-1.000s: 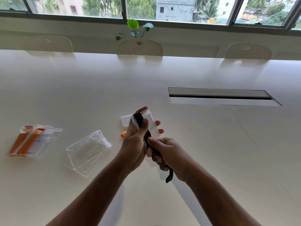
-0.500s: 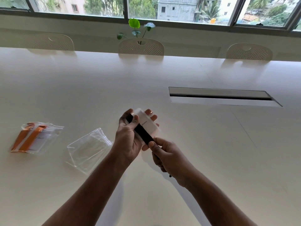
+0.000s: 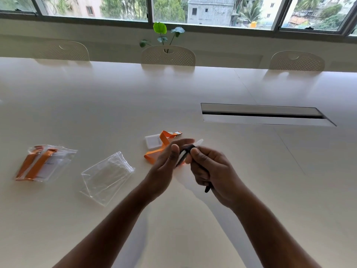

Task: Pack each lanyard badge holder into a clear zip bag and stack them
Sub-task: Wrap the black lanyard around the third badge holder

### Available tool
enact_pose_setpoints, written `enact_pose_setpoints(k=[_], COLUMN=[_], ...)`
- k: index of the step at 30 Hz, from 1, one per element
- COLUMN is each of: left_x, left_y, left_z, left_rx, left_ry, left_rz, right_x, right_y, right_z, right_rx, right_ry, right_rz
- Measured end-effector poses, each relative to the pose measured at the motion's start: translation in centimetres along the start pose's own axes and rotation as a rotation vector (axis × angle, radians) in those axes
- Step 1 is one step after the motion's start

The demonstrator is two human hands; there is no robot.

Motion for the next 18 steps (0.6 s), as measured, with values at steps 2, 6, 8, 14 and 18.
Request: enact_pose_setpoints(k=[2,6,8,14,18], left_x=[-1.2,-1.7,-2.0,-0.7,0.0], left_y=[0.2,-0.8,-1.2,-1.1,-1.3], left_z=[-0.5,-0.5,-0.5,0.9,1.4], left_rx=[0.015,0.171,0.224,0.215,0.260], left_ry=[-0.119,-0.135,-0.134,0.042,0.163], left_rz=[-0.052,-0.195,-0.278,-0.576,-0.643], right_x=[0.1,-0.1,-0.4,-1.2,-1.3], right_y=[-0.4,-0.5,-0.2,1.4,2.1], right_z=[0.2,0.2,0.0,-0.4,-0.5], right_rx=[-0.007,-0.017,-0.023,-0.092,-0.176], right_ry=[-0.012,-0.007,-0.007,0.002,0.000], right_rz=[0.036,0.018,0.005,-0.170,-0.257])
Point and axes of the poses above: each hand's wrist, its own z-axis towards the middle knuckle, its own x-axis out of the back of the hand, y = z × x, the point moved 7 cm from there along z, towards the middle knuckle, and after that the axes turned 8 degrees about y, right-handed, at the moved point
